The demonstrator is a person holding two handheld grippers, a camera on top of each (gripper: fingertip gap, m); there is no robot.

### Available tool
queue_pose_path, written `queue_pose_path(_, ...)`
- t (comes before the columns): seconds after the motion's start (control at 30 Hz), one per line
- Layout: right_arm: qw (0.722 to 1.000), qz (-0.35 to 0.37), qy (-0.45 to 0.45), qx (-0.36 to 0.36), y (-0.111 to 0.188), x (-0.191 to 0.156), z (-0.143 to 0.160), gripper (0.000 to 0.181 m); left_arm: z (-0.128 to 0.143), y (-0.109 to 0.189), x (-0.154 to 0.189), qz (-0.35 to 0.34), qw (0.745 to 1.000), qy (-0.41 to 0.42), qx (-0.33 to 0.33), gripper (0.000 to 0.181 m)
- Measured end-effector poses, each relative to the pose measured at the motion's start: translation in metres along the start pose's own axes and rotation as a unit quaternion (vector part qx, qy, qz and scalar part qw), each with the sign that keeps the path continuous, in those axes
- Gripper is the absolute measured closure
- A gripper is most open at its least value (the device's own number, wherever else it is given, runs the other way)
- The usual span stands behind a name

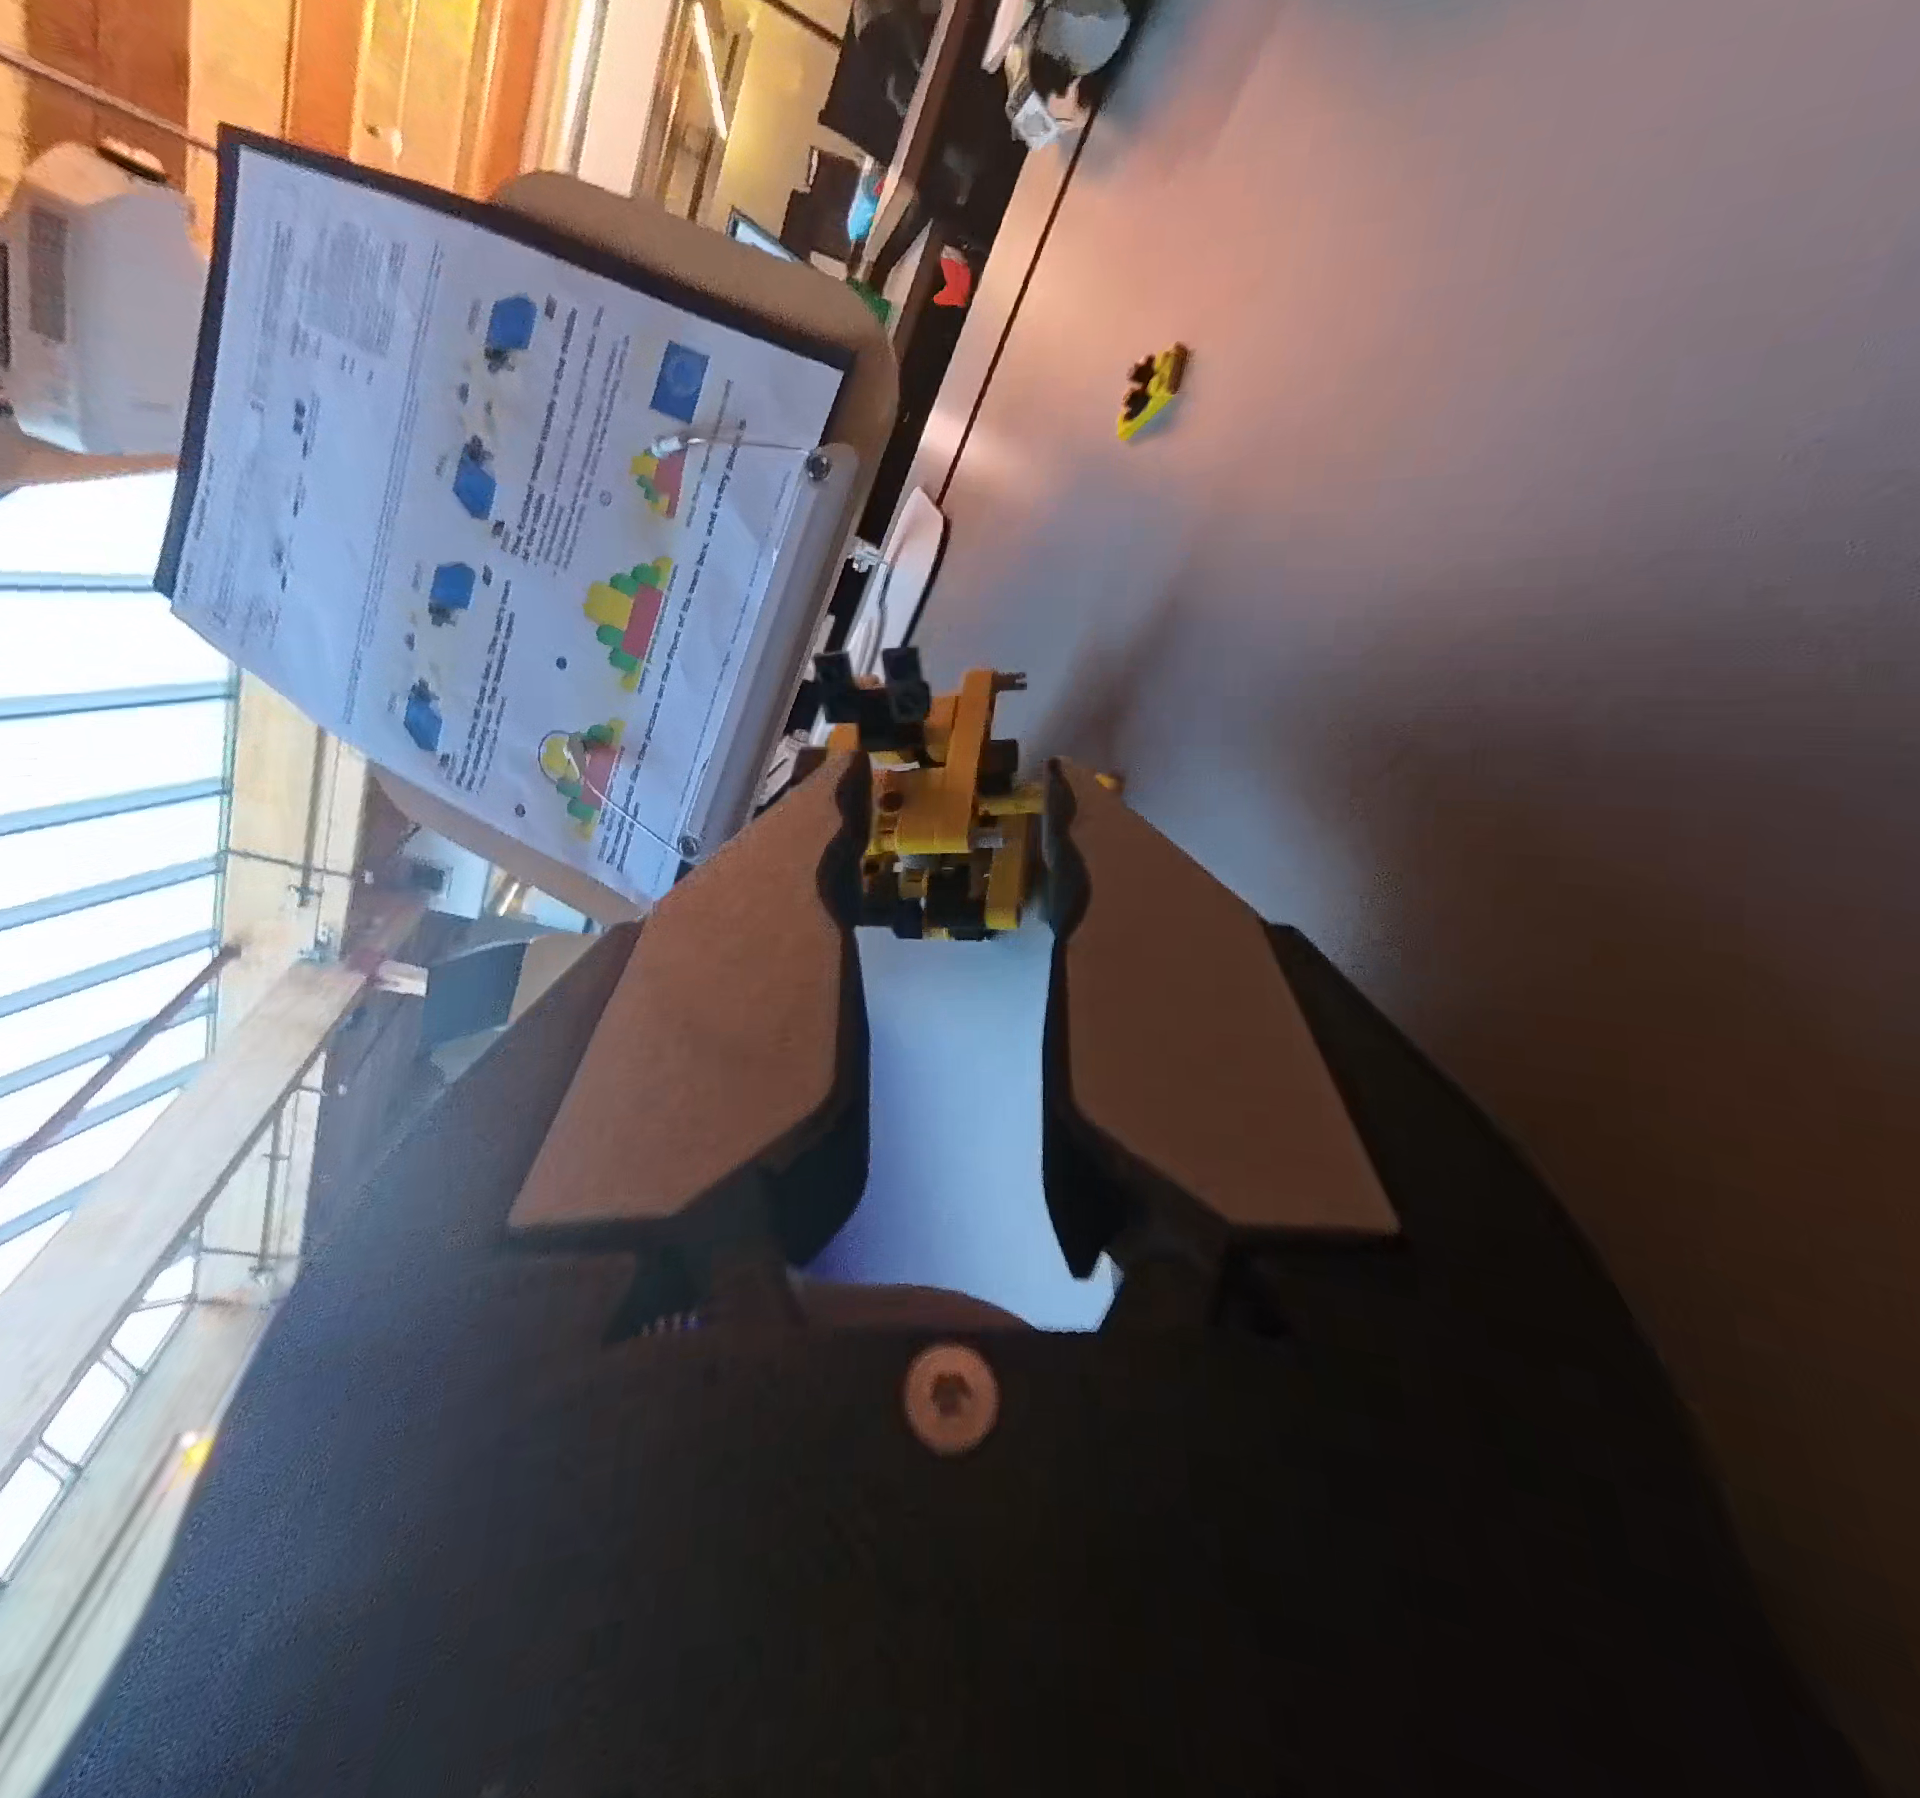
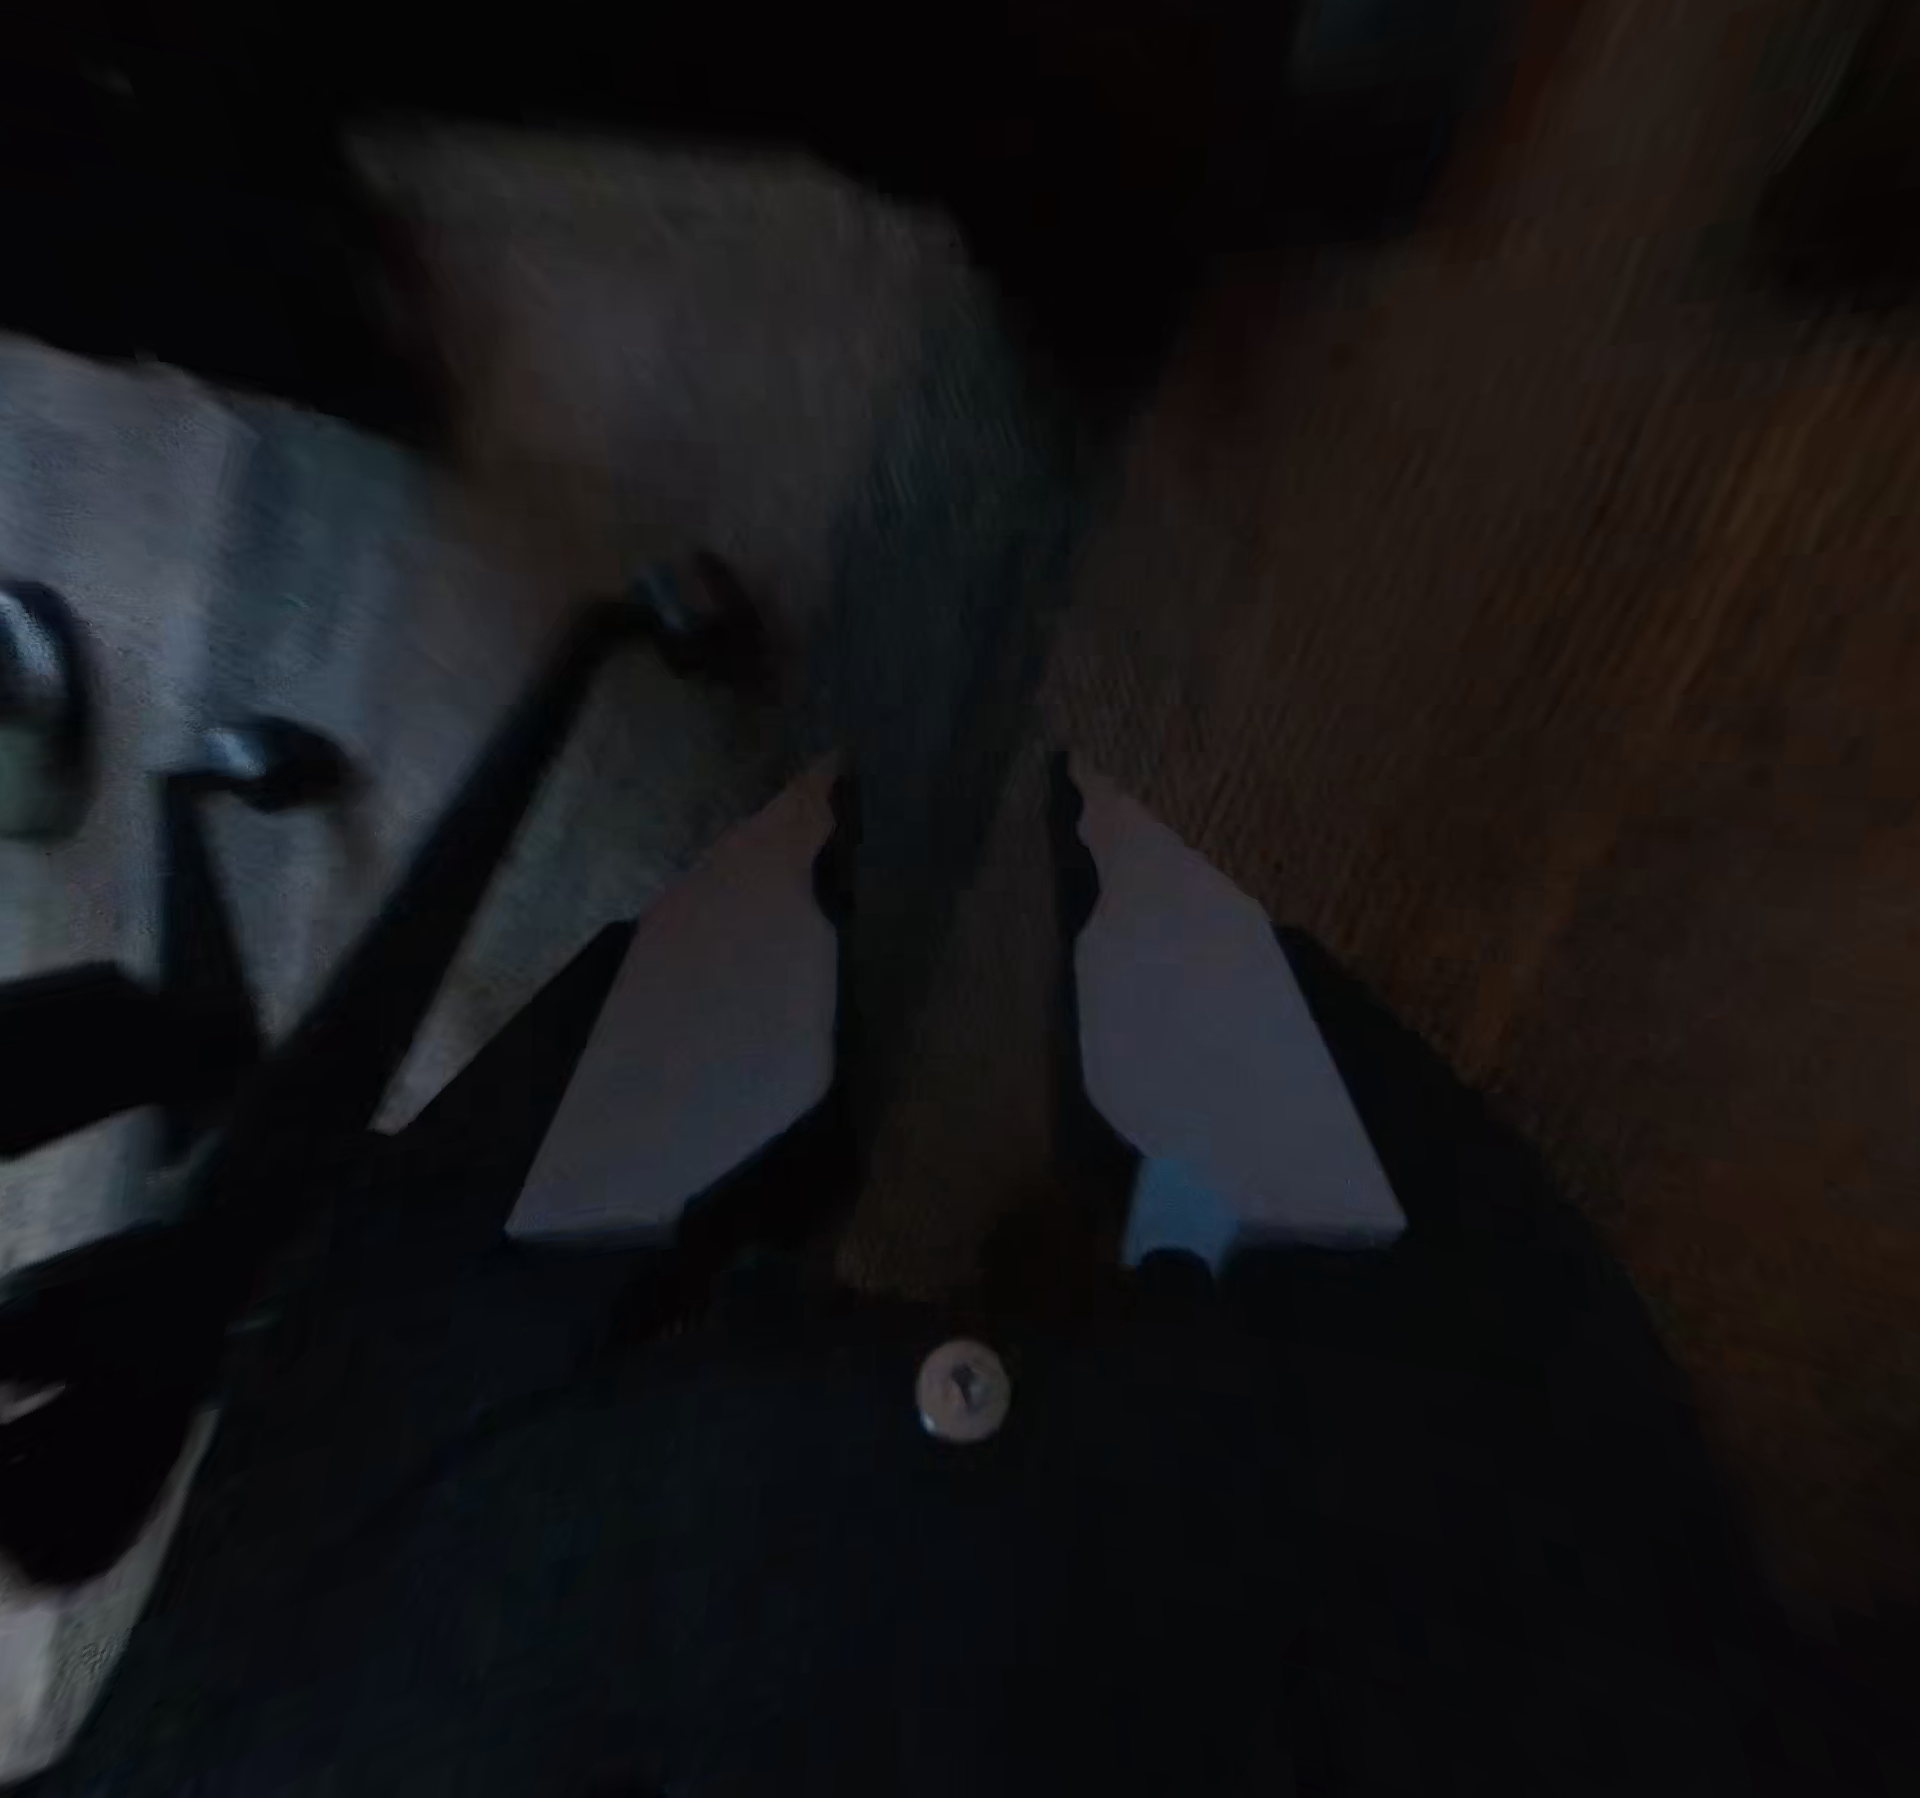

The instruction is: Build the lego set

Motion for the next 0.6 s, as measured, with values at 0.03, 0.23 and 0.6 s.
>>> queue_pose_path(0.03, 0.999, 0.017, -0.008, -0.041, -0.031, 0.004, 0.028, 0.149, 0.001, -0.001, 0.001, 0.003, 1.0, -0.005, -0.001, 0.153)
queue_pose_path(0.23, 0.988, 0.049, -0.09, -0.116, -0.144, 0.003, 0.106, 0.15, 0.0, -0.003, 0.007, 0.02, 1.0, -0.016, -0.002, 0.155)
queue_pose_path(0.6, 0.971, 0.132, -0.145, -0.136, -0.22, -0.015, 0.147, 0.15, -0.004, 0.004, 0.001, 0.027, 0.999, 0.02, 0.026, 0.156)
Point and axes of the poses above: each gripper's, where its closed fingertips meet, y back along the fingers, z out of its underside, x = y × z across the jaws, the point moved 5 cm from there along y, back along the fingers, and after that the axes turned 3 degrees about z, right-handed, at the moved point
